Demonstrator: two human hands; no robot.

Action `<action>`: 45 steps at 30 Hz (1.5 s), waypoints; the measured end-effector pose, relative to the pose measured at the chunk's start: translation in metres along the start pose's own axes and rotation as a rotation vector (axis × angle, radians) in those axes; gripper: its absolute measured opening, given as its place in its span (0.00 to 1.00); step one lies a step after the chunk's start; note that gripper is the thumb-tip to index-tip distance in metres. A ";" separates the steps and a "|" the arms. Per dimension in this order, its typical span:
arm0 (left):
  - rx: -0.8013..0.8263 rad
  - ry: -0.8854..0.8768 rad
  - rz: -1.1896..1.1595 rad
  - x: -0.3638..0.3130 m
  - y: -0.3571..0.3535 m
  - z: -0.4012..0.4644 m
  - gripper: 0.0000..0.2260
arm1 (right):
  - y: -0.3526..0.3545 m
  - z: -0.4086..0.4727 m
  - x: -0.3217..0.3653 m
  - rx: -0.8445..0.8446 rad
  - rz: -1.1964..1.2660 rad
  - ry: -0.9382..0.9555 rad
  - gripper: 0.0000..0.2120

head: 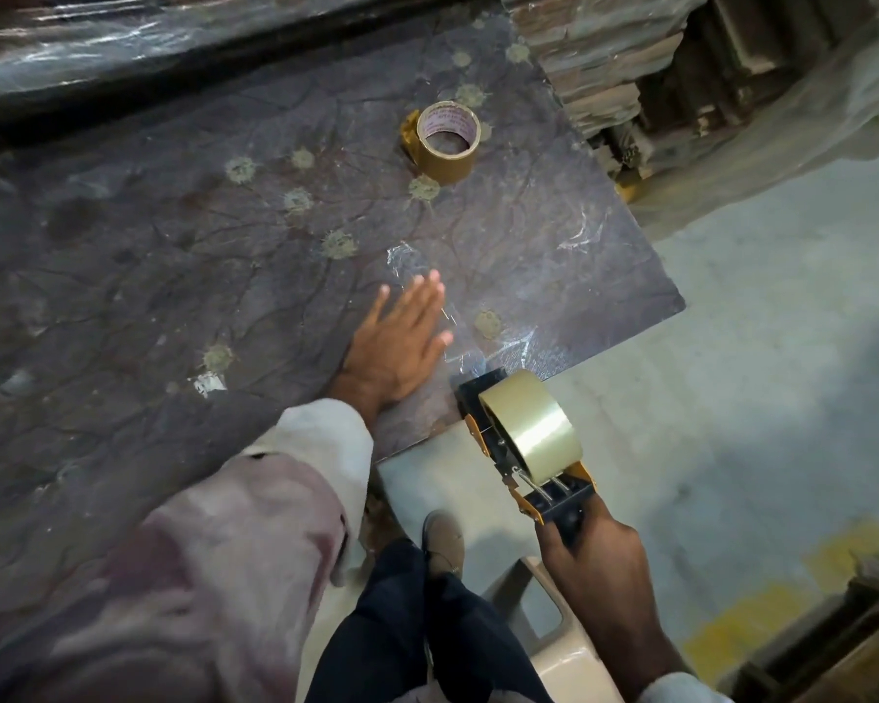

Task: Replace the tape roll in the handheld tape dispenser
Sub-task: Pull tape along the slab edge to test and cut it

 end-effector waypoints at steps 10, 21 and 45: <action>0.065 0.200 -0.064 -0.001 -0.002 0.015 0.59 | 0.005 0.004 -0.008 -0.045 0.016 0.072 0.14; 0.086 0.256 0.027 -0.051 -0.026 -0.017 0.56 | -0.006 0.023 -0.041 0.134 0.209 -0.110 0.16; 0.164 0.319 0.133 -0.054 -0.008 -0.015 0.56 | 0.004 0.037 -0.042 0.287 0.215 -0.101 0.08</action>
Point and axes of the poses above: each hand's wrist, its own z-axis towards the middle knuckle, its own y-axis out of the back of the hand, x = y × z, the point moved 10 cm from there along z, towards the middle knuckle, and after that the axes turned 9 degrees about x, right-handed, at the moved point
